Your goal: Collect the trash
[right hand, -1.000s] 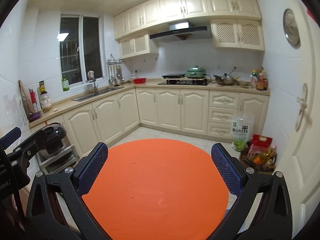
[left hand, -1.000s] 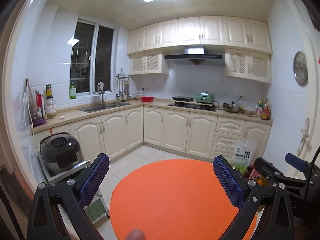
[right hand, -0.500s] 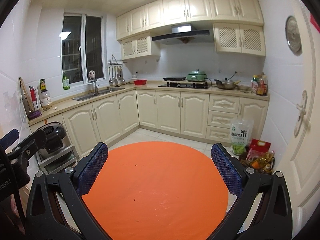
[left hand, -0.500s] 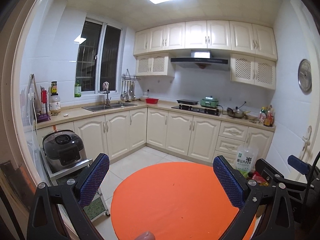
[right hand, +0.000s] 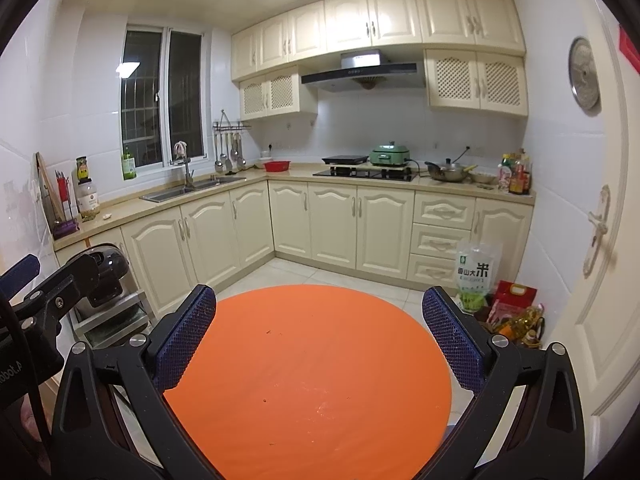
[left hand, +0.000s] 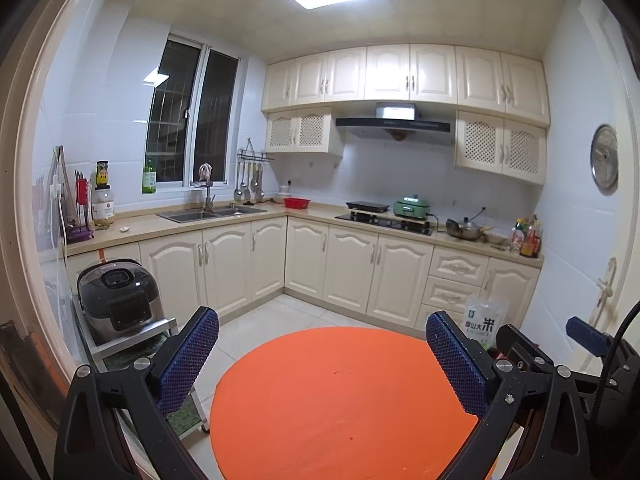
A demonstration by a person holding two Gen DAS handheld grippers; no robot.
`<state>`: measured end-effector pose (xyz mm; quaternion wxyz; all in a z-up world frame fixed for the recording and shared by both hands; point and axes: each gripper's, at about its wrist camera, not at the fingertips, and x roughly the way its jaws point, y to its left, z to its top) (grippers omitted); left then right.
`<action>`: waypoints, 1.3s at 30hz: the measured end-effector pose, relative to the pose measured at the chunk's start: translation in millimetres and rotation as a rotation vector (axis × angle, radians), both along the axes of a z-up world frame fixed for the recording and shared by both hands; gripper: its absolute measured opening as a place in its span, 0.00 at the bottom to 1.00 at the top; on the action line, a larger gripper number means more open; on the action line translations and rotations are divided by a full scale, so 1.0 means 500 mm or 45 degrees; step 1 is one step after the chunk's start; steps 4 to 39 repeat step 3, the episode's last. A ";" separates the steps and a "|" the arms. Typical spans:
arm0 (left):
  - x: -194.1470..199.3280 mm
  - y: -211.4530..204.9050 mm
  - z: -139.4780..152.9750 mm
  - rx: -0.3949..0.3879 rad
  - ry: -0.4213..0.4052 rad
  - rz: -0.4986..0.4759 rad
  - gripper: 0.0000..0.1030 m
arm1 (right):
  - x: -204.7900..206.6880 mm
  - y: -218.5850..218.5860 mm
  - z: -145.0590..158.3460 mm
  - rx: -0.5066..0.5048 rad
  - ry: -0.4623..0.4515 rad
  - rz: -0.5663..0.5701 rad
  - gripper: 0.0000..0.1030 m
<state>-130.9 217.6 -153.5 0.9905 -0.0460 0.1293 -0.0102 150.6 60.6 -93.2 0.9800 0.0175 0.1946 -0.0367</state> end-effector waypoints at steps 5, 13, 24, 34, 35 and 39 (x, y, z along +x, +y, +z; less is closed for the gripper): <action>-0.004 -0.002 -0.002 0.000 -0.016 -0.001 0.99 | 0.000 -0.004 0.002 0.002 0.000 -0.008 1.00; -0.004 -0.002 -0.002 0.000 -0.016 -0.001 0.99 | 0.000 -0.004 0.002 0.002 0.000 -0.008 1.00; -0.004 -0.002 -0.002 0.000 -0.016 -0.001 0.99 | 0.000 -0.004 0.002 0.002 0.000 -0.008 1.00; -0.004 -0.002 -0.002 0.000 -0.016 -0.001 0.99 | 0.000 -0.004 0.002 0.002 0.000 -0.008 1.00; -0.004 -0.002 -0.002 0.000 -0.016 -0.001 0.99 | 0.000 -0.004 0.002 0.002 0.000 -0.008 1.00; -0.004 -0.002 -0.002 0.000 -0.016 -0.001 0.99 | 0.000 -0.004 0.002 0.002 0.000 -0.008 1.00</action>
